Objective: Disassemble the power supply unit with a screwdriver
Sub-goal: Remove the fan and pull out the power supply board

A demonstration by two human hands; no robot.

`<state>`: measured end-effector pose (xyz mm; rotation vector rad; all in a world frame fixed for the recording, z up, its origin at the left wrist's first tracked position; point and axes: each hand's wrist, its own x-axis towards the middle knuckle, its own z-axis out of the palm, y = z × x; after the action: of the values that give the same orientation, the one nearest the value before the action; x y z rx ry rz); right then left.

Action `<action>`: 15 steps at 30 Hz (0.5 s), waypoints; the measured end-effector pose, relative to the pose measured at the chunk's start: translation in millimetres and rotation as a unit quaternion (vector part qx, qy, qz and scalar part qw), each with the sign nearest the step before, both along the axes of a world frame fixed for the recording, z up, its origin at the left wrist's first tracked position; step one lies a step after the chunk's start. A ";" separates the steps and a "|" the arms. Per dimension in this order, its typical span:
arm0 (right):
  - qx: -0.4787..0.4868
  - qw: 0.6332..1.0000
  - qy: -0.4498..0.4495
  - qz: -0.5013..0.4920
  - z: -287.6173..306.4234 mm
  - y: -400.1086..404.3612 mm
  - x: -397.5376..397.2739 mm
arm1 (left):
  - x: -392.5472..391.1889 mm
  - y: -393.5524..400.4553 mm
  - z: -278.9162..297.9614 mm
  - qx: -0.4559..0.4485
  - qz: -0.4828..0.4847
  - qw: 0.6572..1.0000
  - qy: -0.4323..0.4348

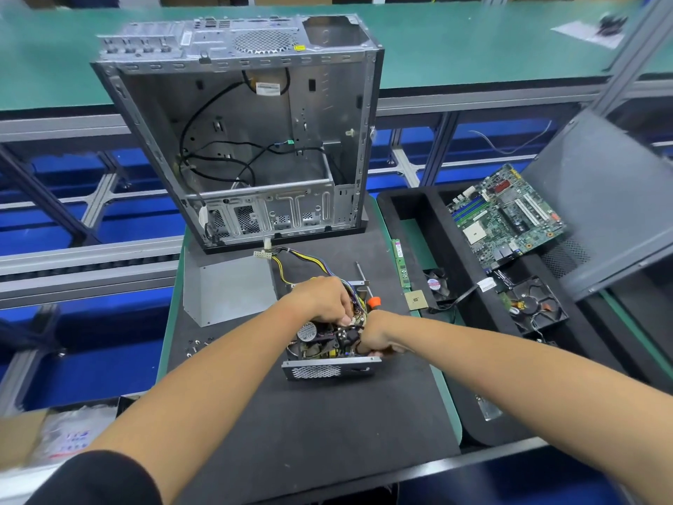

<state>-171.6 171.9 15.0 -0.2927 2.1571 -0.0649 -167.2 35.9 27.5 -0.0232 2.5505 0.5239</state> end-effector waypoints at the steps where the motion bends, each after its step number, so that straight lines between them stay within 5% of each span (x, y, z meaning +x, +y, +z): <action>1: 0.013 1.000 0.002 0.002 1.0 -1.1 1.3 | -0.2 0.0 0.2 0.002 -0.003 1.000 -0.002; 4: 0.012 0.998 0.050 0.028 4.2 -5.3 5.3 | 0.5 -0.2 0.1 0.005 -0.002 1.000 0.002; 15: 0.015 0.998 -0.040 -0.041 3.7 -3.6 1.2 | 3.1 0.6 2.3 0.000 0.002 1.000 0.005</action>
<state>-170.5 168.4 18.7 -0.1805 2.0888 -0.0892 -164.1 36.5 29.8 -0.0268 2.5601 0.5271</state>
